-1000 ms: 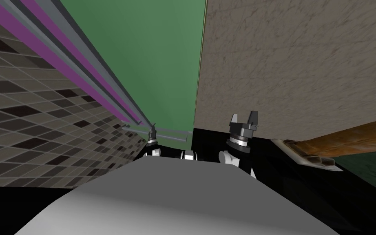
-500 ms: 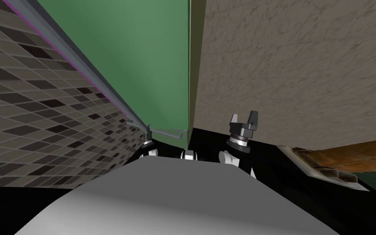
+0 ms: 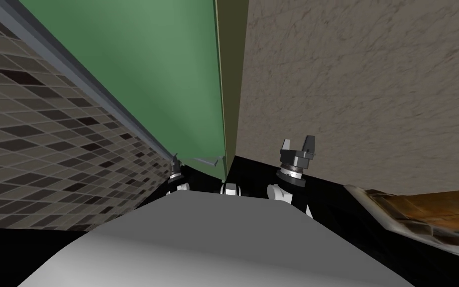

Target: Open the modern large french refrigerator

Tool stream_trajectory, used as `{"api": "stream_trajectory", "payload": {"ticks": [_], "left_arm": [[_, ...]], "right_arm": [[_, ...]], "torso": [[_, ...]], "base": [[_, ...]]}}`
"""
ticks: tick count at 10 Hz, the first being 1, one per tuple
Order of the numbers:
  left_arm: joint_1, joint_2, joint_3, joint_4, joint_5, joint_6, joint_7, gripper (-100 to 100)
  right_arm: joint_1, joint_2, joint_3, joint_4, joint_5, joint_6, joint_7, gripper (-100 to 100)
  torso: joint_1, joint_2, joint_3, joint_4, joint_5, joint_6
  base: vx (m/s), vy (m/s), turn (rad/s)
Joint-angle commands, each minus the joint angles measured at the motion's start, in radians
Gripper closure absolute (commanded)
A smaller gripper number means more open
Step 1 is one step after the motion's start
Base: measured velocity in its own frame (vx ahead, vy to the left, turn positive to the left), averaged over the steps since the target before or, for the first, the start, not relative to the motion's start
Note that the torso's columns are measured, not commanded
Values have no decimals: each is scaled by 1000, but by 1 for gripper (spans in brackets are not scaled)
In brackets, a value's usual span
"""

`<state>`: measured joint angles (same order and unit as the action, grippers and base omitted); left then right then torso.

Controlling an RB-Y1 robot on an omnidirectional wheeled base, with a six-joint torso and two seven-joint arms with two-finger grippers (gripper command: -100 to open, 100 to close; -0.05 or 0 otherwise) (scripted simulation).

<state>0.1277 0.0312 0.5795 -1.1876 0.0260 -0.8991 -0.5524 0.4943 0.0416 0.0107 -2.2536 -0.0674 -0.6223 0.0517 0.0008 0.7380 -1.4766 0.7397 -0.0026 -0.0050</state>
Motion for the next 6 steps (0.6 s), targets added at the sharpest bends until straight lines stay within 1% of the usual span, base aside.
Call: {"api": "stream_trajectory", "payload": {"ticks": [1,3,4,5,6], "left_arm": [[13,-13,51,-26,34,4,-31,100],[20,-18,84,-38,57,5,-48,100],[24,-21,100,-44,68,6,-57,100],[24,-21,100,-44,68,6,-57,100],[24,-21,100,-44,68,6,-57,100]], "right_arm": [[0,0,0,0,0,0,0,0],[0,0,0,0,0,0,0,0],[0,0,0,0,0,0,0,0],[0,0,0,0,0,0,0,0],[0,0,0,0,0,0,0,0]], "torso": [[-3,4,2,0,-1,-1],[-4,7,4,1,0,1],[-2,7,4,1,0,2],[1,4,2,1,1,3],[3,1,0,2,-2,6]], "base": [[-1,-236,162],[-20,-262,173],[-17,-220,113],[4,-139,74],[8,-51,9]]}}
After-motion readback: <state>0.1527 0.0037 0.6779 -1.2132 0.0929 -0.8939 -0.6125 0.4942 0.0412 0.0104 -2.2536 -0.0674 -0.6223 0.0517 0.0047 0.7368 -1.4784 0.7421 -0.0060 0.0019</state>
